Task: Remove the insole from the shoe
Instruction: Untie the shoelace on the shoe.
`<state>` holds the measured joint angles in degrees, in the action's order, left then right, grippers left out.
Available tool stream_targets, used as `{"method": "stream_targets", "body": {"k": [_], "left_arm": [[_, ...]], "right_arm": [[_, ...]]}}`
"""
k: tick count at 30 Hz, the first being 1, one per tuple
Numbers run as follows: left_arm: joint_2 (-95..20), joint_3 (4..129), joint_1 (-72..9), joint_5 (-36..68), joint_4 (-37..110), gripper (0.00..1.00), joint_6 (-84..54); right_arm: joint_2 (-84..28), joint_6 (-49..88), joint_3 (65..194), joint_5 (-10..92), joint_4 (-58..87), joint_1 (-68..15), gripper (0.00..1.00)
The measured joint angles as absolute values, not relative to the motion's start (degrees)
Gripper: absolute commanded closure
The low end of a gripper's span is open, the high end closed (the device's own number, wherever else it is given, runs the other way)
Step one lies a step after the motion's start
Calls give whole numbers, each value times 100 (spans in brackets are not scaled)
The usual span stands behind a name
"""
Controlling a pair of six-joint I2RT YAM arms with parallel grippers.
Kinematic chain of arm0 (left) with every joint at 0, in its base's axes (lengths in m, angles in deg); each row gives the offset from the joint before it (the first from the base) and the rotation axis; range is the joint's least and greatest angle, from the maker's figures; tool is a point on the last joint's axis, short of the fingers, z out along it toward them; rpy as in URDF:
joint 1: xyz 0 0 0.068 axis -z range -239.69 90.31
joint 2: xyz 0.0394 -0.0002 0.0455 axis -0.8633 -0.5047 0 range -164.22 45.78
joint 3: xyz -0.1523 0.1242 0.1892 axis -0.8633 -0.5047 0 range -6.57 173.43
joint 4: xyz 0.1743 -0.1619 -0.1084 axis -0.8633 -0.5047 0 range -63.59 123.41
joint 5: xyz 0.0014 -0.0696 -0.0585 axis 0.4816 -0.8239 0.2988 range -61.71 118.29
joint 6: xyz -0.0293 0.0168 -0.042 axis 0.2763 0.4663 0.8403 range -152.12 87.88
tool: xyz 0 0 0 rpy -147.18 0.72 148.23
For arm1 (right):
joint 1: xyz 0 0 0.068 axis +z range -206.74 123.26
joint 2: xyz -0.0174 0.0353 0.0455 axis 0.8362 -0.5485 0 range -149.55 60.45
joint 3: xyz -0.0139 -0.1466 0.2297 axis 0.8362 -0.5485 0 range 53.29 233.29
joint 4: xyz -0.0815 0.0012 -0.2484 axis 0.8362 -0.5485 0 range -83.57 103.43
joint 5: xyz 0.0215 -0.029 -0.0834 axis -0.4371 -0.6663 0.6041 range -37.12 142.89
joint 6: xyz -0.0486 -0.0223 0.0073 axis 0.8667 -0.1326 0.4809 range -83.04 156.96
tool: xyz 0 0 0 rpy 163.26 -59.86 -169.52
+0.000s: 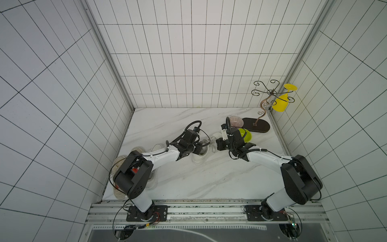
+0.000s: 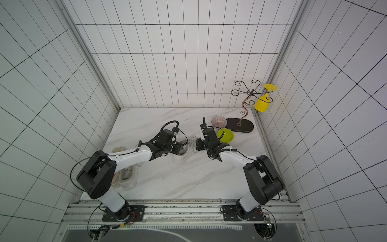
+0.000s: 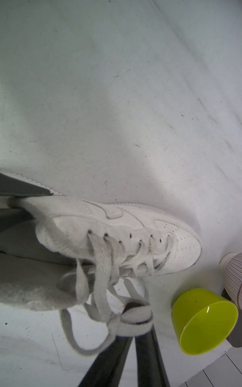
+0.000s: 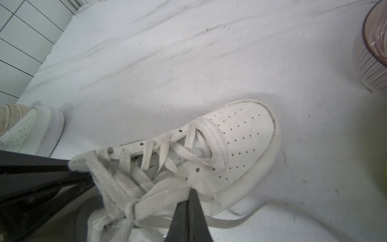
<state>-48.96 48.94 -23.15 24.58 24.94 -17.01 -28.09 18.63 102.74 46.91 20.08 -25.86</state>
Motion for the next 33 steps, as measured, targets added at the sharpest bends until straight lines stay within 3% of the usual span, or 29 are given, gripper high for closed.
{"method": "stream_targets", "body": {"k": [9,15,19,24,33], "left_arm": [[-4892,4887,-2530,2526,2487,100,-1436],[-4863,4837,-2648,2548,2539,100,-1347],[-4837,4787,-2643,2522,2607,100,-1353],[-4771,4677,-2641,2378,2723,100,-1428],[-4763,4675,-2580,2150,2723,100,-1677]], "right_arm": [[-2701,1574,9988,4640,1989,-2471,100],[-2715,1459,9855,4448,1993,-1894,100],[-2820,1434,9855,4352,2056,-1631,84],[-2887,1498,9855,4345,1925,-1616,73],[-1956,1596,9570,4260,1899,-2219,72]]}}
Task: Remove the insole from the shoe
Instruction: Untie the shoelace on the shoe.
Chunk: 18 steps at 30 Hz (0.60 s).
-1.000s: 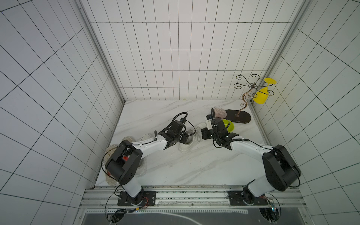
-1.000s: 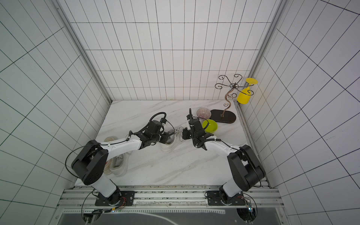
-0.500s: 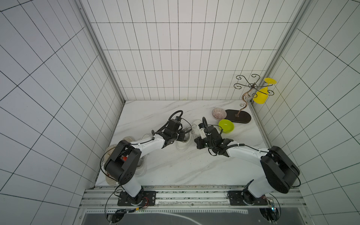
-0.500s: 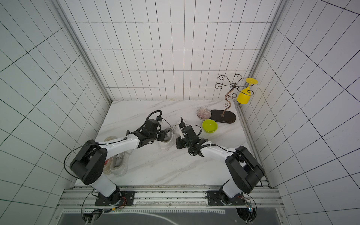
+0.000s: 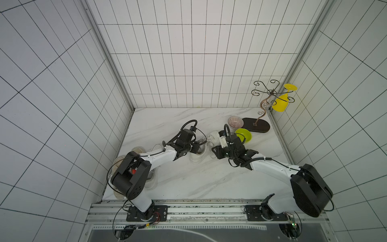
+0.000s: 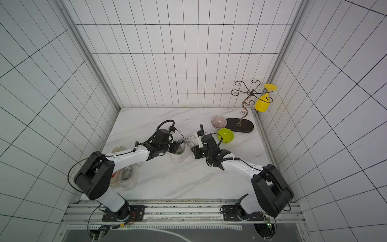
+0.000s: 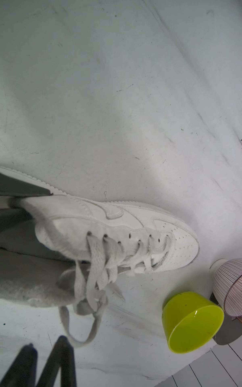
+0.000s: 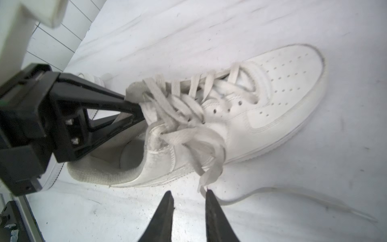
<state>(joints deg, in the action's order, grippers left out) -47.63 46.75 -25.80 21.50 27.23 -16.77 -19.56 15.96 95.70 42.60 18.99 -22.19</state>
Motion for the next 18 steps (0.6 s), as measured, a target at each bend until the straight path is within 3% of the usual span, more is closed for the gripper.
{"method": "stream_targets", "body": {"k": [18], "left_arm": [[-4761,4675,-2482,2076,2780,100,-1869]], "right_arm": [[-2267,1618,9439,4138,2115,-2438,77]]}}
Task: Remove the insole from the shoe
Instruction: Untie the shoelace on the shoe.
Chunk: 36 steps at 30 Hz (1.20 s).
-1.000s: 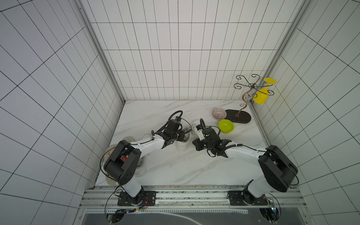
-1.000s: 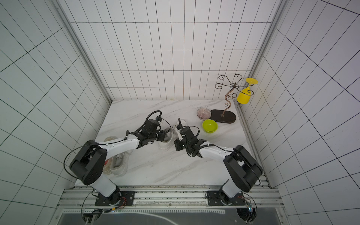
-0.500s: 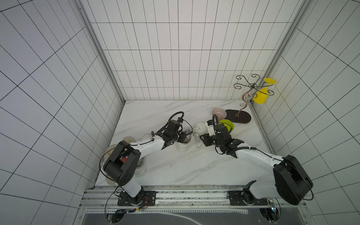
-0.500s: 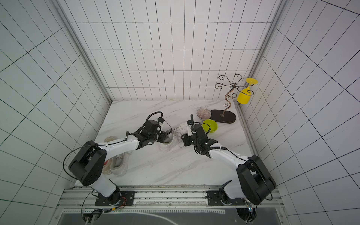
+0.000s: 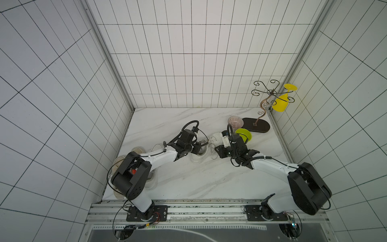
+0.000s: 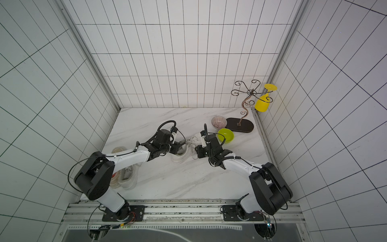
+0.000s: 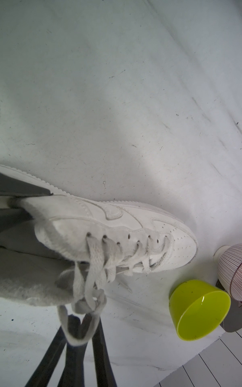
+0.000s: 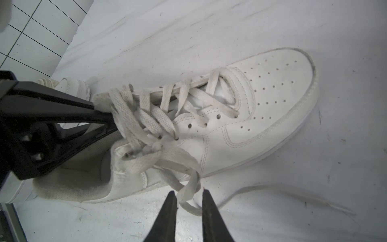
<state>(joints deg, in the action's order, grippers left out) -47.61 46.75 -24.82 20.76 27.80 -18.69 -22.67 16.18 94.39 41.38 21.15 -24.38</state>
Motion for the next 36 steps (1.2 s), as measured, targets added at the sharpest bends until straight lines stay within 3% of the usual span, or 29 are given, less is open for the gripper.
{"method": "stream_targets", "body": {"k": [16,27,36], "left_arm": [[-4761,4686,-2390,2069,2800,100,-1974],[-4761,4688,-2361,2072,2793,100,-2000],[-4763,4721,-2346,2277,2679,100,-1904]], "right_arm": [[-2334,1756,9442,4304,2293,-2438,77],[-2336,1880,9444,4334,2301,-2433,99],[-2057,1867,9439,4577,2288,-2431,100]]}}
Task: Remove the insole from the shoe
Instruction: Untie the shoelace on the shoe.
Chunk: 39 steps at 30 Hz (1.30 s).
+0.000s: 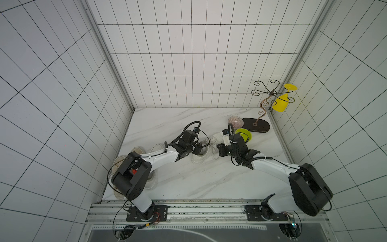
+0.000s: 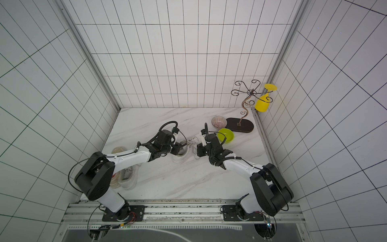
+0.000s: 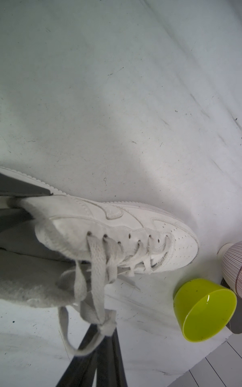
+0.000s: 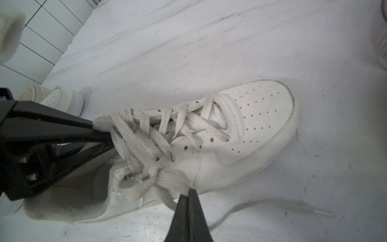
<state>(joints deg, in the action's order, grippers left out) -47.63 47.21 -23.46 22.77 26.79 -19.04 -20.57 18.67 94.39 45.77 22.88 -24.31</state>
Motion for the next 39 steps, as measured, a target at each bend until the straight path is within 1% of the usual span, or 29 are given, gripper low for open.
{"method": "stream_targets", "body": {"k": [8,12,15,17,18,19,20,21,29,35,39], "left_arm": [[-4776,4721,-2512,2362,2596,100,-1624],[-4776,4721,-2619,2391,2590,100,-1508],[-4776,4721,-2632,2373,2592,100,-1478],[-4776,4721,-2632,2338,2596,100,-1482],[-4776,4721,-2632,2312,2601,100,-1500],[-4776,4721,-2630,2286,2605,100,-1515],[-4776,4721,-2613,2262,2607,100,-1528],[-4776,4721,-2597,2249,2609,100,-1561],[-4791,4736,-2361,2155,2623,100,-1782],[-4817,4760,-2346,2054,2620,100,-1860],[-4828,4767,-2346,2008,2623,100,-1889]], "right_arm": [[-1626,1616,9398,5082,2231,-2451,100],[-1440,1443,9286,5263,2153,-2602,100],[-1408,1384,9267,5281,2115,-2711,100],[-1423,1421,9267,5091,2131,-2731,100],[-1471,1454,9267,4975,2142,-2735,95],[-1554,1487,9269,4848,2144,-2733,84],[-1646,1513,9269,4772,2137,-2713,77],[-1762,1550,9269,4710,2133,-2689,74],[-2317,1716,9269,4411,2209,-2506,69],[-2448,1826,9280,4411,2319,-2447,68],[-2461,1874,9280,4466,2321,-2436,65]]}}
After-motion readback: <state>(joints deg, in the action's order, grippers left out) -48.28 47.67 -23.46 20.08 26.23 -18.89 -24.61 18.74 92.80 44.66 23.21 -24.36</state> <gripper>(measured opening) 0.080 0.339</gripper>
